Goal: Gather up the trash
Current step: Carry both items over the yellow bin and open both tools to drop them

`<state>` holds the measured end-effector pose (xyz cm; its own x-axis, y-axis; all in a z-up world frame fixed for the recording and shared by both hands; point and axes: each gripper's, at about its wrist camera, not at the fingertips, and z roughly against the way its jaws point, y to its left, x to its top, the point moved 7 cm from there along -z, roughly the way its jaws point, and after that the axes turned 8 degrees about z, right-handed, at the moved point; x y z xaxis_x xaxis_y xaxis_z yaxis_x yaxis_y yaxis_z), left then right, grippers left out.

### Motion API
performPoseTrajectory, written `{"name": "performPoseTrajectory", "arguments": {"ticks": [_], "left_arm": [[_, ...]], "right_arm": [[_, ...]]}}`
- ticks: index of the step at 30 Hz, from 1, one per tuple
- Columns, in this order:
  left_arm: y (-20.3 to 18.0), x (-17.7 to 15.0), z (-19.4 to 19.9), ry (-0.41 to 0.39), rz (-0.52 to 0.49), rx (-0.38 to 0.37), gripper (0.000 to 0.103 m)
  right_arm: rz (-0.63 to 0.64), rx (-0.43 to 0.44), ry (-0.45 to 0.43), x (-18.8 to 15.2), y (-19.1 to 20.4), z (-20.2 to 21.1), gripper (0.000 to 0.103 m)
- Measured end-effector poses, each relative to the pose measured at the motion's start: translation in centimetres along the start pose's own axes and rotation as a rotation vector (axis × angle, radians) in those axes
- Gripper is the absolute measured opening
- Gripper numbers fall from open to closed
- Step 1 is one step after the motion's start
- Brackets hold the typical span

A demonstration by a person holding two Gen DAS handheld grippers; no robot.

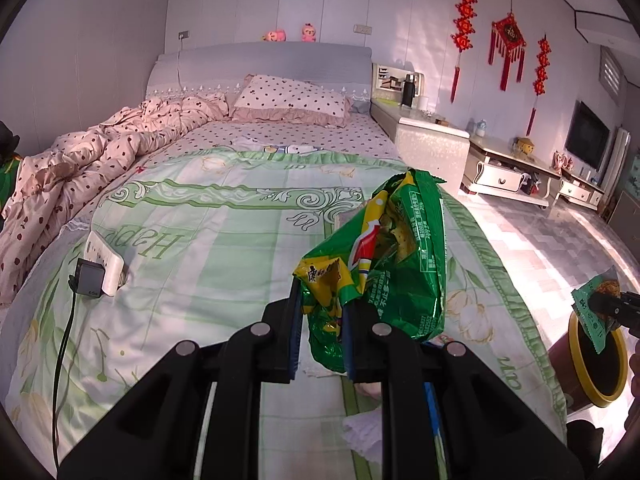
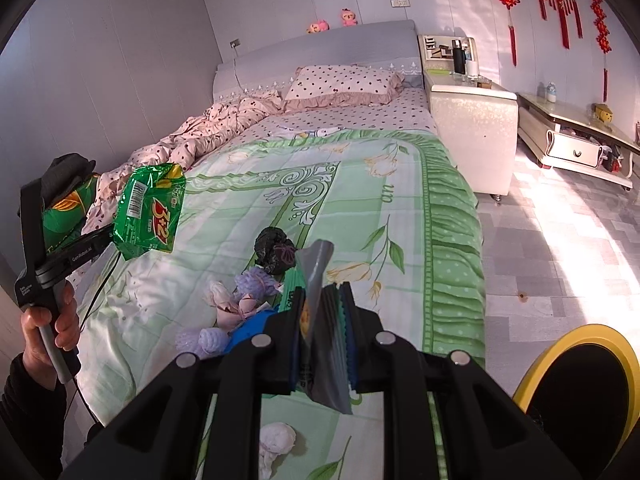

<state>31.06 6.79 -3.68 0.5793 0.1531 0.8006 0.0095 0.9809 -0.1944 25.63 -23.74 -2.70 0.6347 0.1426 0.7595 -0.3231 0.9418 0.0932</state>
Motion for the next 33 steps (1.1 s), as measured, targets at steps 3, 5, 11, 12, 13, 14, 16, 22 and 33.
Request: {"name": "performPoseTrajectory", "arguments": {"ticks": [3,5,11,12,13,14,16,22,33], "left_arm": [[-2.5,0.6,2.2,-0.029,0.005,-0.034,0.016],[-4.2,1.0,3.4,-0.049,0.011,-0.047,0.016],[-10.1,1.3,6.3,-0.081,0.01,-0.119,0.016],[-11.1,1.2,6.6,-0.083,0.004,-0.131,0.016],[-12.3,1.1,7.0,-0.084,-0.002,-0.145,0.016],[-13.3,1.0,7.3,-0.086,-0.007,-0.159,0.016],[-15.4,0.8,7.9,-0.085,-0.013,-0.189,0.016],[-21.2,-0.1,9.2,-0.082,-0.037,-0.252,0.016],[-30.4,-3.0,8.0,-0.011,-0.075,-0.346,0.016]], "right_arm": [[-0.008,-0.013,-0.038,0.1,-0.8,2.8,0.016],[-0.015,-0.024,-0.064,0.2,-1.4,4.7,0.016],[-0.037,-0.072,-0.133,0.1,-3.7,9.8,0.016],[-0.042,-0.08,-0.142,0.1,-4.1,10.6,0.016],[-0.045,-0.088,-0.15,-0.1,-4.5,11.3,0.016],[-0.05,-0.098,-0.16,-0.1,-5.0,12.0,0.016],[-0.063,-0.114,-0.176,-0.3,-6.0,13.3,0.016],[-0.105,-0.169,-0.218,-1.0,-9.2,16.8,0.016],[-0.193,-0.273,-0.258,-3.3,-15.3,21.3,0.016]]}}
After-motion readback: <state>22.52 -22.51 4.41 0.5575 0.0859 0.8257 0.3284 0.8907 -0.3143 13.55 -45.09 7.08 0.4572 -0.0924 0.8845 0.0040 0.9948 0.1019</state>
